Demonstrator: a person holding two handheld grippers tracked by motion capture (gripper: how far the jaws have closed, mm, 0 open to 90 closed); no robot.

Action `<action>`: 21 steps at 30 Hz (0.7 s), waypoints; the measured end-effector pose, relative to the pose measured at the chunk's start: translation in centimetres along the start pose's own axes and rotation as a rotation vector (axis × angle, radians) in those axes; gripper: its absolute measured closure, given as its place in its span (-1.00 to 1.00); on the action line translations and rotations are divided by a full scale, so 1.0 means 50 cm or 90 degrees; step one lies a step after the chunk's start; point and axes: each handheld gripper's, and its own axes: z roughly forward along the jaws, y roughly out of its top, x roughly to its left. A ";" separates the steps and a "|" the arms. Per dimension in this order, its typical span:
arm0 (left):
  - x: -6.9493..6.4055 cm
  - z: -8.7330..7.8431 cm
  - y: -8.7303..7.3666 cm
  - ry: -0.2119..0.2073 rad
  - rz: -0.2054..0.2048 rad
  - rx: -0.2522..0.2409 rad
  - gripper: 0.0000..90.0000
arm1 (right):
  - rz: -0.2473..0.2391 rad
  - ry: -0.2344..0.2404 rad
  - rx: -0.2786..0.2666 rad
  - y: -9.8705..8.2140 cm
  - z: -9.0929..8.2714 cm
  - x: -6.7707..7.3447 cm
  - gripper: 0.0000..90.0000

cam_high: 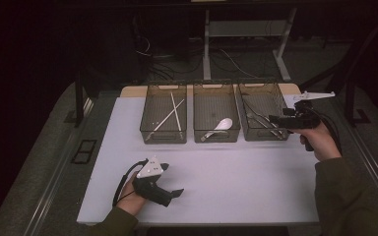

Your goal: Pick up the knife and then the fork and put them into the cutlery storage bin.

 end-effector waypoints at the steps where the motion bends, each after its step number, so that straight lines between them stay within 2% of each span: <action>1: 0.001 0.000 0.000 0.000 0.001 0.001 -0.98 | -0.004 0.002 -0.003 -0.005 -0.004 0.003 -0.39; 5: 0.004 -0.001 0.001 -0.002 0.007 -0.002 -0.98 | -0.011 0.016 -0.013 -0.025 -0.018 0.021 -0.40; 9: 0.012 -0.004 0.002 -0.007 0.017 -0.005 -0.98 | -0.032 0.032 -0.017 -0.040 -0.029 0.040 -0.40; 15: 0.014 -0.007 0.002 -0.009 0.016 -0.007 -0.98 | -0.057 0.059 -0.020 -0.060 -0.045 0.072 -0.42; 21: 0.011 -0.010 0.002 -0.009 0.015 -0.005 -0.98 | -0.061 0.078 -0.029 -0.083 -0.056 0.098 -0.43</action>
